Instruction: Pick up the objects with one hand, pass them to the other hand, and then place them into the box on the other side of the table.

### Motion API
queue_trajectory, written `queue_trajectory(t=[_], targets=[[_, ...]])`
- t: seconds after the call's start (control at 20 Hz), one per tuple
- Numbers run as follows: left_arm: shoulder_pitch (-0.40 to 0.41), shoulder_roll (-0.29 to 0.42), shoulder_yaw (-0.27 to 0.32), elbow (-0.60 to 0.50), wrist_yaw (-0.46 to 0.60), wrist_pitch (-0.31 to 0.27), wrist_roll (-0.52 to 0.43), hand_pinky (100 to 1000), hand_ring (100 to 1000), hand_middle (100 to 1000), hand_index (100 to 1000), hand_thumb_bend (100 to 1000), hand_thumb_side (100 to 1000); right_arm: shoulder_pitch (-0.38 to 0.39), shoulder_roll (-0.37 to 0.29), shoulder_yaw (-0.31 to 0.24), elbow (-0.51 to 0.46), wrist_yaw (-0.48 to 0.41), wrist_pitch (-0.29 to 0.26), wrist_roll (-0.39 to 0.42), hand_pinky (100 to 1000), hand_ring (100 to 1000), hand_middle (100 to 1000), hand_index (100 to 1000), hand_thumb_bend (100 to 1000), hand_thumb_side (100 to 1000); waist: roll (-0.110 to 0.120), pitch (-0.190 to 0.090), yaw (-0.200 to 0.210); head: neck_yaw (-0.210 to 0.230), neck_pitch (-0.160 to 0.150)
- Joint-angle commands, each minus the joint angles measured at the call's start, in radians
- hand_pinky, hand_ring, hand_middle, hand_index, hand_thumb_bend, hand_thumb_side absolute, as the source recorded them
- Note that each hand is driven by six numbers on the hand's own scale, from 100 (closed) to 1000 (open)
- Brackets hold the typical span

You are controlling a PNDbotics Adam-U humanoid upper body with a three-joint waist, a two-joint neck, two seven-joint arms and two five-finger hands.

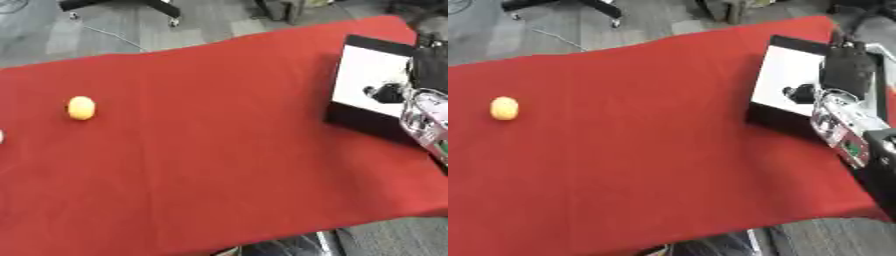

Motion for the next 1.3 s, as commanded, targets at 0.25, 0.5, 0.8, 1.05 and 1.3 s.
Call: queue_trajectory(t=[0.25, 0.5, 0.8, 1.05, 1.3], targets=[[-0.017, 0.069, 0.028, 0.038, -0.044, -0.085, -0.009, 739, 513, 510, 746, 100, 705, -0.071, 0.073, 0.032, -0.249, 0.493, -0.233, 0.454, 758, 875, 891, 1000, 621, 293, -0.001, -0.014, 0.0, 0.021, -0.003], [-0.047, 0.126, 0.007, 0.125, -0.107, -0.151, 0.009, 735, 518, 514, 750, 100, 648, -0.136, 0.137, 0.126, -0.253, 0.434, -0.359, 0.392, 751, 868, 872, 981, 588, 302, -0.002, -0.018, -0.007, 0.062, -0.003], [-0.12, 0.21, -0.057, 0.351, -0.331, -0.362, 0.06, 726, 542, 542, 768, 100, 499, -0.219, 0.2, 0.219, -0.253, 0.239, -0.485, 0.275, 585, 842, 830, 958, 559, 287, 0.0, -0.024, -0.019, 0.119, -0.003], [-0.208, 0.236, -0.102, 0.545, -0.646, -0.497, 0.21, 711, 577, 583, 784, 232, 331, -0.26, 0.23, 0.263, -0.253, 0.136, -0.528, 0.263, 568, 839, 826, 949, 525, 278, 0.001, -0.026, -0.028, 0.151, -0.003], [-0.311, 0.237, -0.143, 0.727, -1.117, -0.505, 0.504, 700, 603, 610, 796, 459, 194, -0.276, 0.252, 0.272, -0.253, 0.105, -0.555, 0.245, 560, 836, 822, 947, 501, 286, -0.003, -0.025, -0.045, 0.196, -0.003]])
